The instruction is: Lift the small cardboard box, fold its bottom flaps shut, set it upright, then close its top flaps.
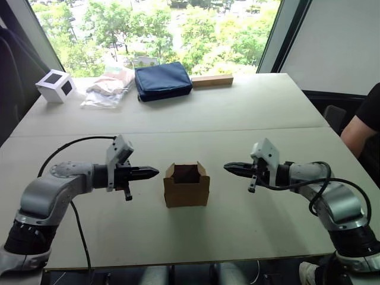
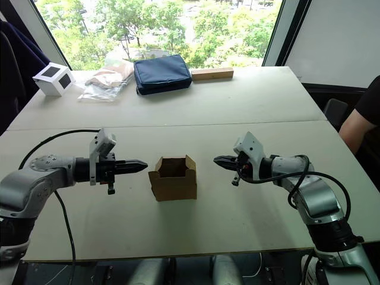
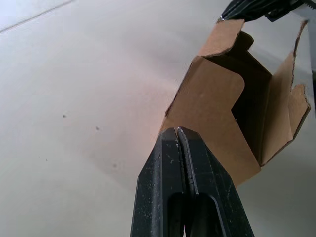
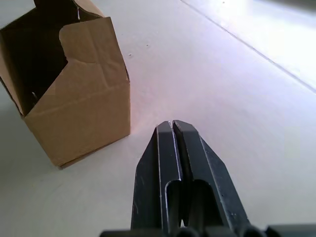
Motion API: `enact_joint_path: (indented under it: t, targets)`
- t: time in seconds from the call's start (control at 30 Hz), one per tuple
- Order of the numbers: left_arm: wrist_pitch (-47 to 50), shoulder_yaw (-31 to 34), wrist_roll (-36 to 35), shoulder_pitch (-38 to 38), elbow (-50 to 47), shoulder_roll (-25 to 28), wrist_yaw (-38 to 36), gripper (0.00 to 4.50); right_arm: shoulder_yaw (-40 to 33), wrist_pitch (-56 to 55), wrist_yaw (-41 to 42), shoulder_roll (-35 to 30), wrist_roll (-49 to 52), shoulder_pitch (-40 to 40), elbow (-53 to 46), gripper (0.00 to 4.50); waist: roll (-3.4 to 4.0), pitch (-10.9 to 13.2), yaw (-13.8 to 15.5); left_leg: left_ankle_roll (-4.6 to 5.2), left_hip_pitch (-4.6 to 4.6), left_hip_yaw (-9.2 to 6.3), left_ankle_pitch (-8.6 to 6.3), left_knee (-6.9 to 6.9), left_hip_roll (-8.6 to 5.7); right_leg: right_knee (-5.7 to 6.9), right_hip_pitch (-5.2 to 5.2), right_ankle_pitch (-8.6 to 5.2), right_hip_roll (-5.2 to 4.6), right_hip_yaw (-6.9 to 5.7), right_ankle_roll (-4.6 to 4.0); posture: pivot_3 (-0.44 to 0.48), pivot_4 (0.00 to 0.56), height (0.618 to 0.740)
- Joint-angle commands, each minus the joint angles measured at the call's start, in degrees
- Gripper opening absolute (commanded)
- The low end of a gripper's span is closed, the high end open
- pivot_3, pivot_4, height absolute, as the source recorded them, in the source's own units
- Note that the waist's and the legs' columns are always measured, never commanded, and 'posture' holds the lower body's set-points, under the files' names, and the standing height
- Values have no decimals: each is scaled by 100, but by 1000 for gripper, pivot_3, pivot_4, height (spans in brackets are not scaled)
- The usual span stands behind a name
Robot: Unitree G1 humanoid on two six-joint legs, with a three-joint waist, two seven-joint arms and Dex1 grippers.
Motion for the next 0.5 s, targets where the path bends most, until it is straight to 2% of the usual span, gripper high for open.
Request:
enact_joint_path:
  t: [0.03, 0.5]
  targets:
    - [-175, -155, 91, -352, -62, 85, -118, 23, 9, 217, 60, 115, 333, -326, -291, 0, 1, -1, 1, 0, 1, 0, 0, 1, 0, 1, 1, 0, 0, 0, 0, 0, 150, 737]
    - [-652, -833, 564, -630, 234, -280, -138, 23, 624, 104, 158, 385, 151, -456, -165, 0, 1, -1, -7, 5, 1, 0, -3, 2, -3, 3, 2, 0, 10, -4, 0, 0, 150, 737]
